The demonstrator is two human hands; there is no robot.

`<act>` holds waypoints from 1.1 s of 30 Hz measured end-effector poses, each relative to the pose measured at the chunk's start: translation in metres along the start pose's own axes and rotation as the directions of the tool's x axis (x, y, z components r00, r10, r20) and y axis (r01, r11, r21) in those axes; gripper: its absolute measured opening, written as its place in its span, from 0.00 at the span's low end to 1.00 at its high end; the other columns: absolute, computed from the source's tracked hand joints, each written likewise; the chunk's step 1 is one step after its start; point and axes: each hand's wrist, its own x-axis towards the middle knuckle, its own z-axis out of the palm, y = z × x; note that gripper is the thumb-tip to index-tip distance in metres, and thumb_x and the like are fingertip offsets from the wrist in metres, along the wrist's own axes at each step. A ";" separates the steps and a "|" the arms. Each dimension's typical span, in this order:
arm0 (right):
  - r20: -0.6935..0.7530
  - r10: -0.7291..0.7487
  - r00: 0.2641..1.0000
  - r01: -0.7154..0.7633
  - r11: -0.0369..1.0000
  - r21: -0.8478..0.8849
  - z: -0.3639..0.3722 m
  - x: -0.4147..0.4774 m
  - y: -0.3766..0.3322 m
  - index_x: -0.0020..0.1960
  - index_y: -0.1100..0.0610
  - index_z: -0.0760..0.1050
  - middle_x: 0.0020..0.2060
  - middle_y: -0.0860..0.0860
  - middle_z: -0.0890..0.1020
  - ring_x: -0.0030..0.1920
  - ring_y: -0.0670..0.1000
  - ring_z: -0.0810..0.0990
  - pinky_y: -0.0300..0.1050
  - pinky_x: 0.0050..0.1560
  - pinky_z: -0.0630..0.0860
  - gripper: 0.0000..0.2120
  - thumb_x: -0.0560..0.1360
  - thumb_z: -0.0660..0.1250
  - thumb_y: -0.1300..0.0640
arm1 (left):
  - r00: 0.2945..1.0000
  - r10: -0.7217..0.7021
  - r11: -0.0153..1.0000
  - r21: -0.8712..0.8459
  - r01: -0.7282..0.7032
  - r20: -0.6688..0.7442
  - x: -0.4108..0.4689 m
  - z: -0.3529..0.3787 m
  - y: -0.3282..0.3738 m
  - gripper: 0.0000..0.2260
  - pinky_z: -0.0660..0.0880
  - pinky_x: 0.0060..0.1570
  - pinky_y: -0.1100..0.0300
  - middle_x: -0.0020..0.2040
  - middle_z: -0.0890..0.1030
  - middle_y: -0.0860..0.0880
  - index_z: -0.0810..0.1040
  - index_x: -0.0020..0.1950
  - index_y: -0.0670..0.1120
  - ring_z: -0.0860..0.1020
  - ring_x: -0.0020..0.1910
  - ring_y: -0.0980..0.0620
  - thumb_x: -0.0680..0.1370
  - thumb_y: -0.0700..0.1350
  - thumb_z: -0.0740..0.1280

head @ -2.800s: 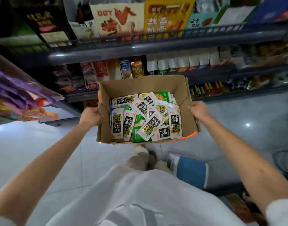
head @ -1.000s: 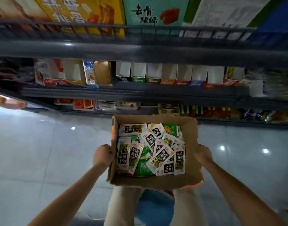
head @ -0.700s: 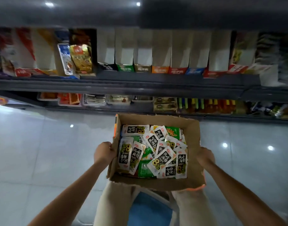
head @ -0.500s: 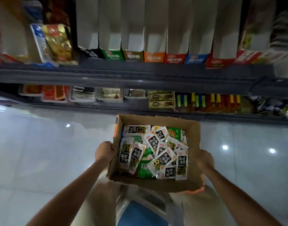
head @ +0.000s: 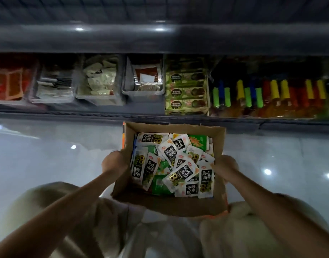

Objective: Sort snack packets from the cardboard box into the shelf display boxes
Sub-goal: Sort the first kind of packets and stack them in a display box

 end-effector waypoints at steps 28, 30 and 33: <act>-0.081 -0.223 0.971 0.220 0.974 -0.049 0.030 -0.034 0.025 0.63 0.67 0.70 0.58 0.64 0.76 0.53 0.63 0.79 0.55 0.51 0.79 0.19 0.74 0.67 0.64 | 0.968 0.201 0.979 0.061 -0.193 -0.154 -0.047 0.022 -0.030 0.19 0.73 0.54 0.49 0.59 0.77 0.38 0.61 0.70 0.38 0.77 0.57 0.38 0.80 0.36 0.57; -0.124 -0.234 0.964 0.229 0.972 -0.054 0.035 -0.032 0.024 0.66 0.67 0.68 0.62 0.64 0.74 0.58 0.63 0.77 0.53 0.55 0.77 0.21 0.74 0.67 0.64 | 0.948 0.260 0.965 0.070 -0.251 -0.185 -0.044 0.024 -0.033 0.23 0.74 0.51 0.47 0.56 0.77 0.37 0.54 0.74 0.43 0.78 0.54 0.37 0.80 0.35 0.56; -0.226 -0.243 0.943 0.226 0.969 -0.098 0.042 -0.023 0.023 0.64 0.66 0.68 0.61 0.62 0.74 0.59 0.61 0.76 0.49 0.52 0.74 0.18 0.76 0.65 0.62 | 0.933 0.334 0.938 0.147 -0.315 -0.133 -0.025 0.015 -0.034 0.31 0.73 0.45 0.50 0.55 0.75 0.39 0.48 0.77 0.51 0.78 0.52 0.38 0.79 0.36 0.59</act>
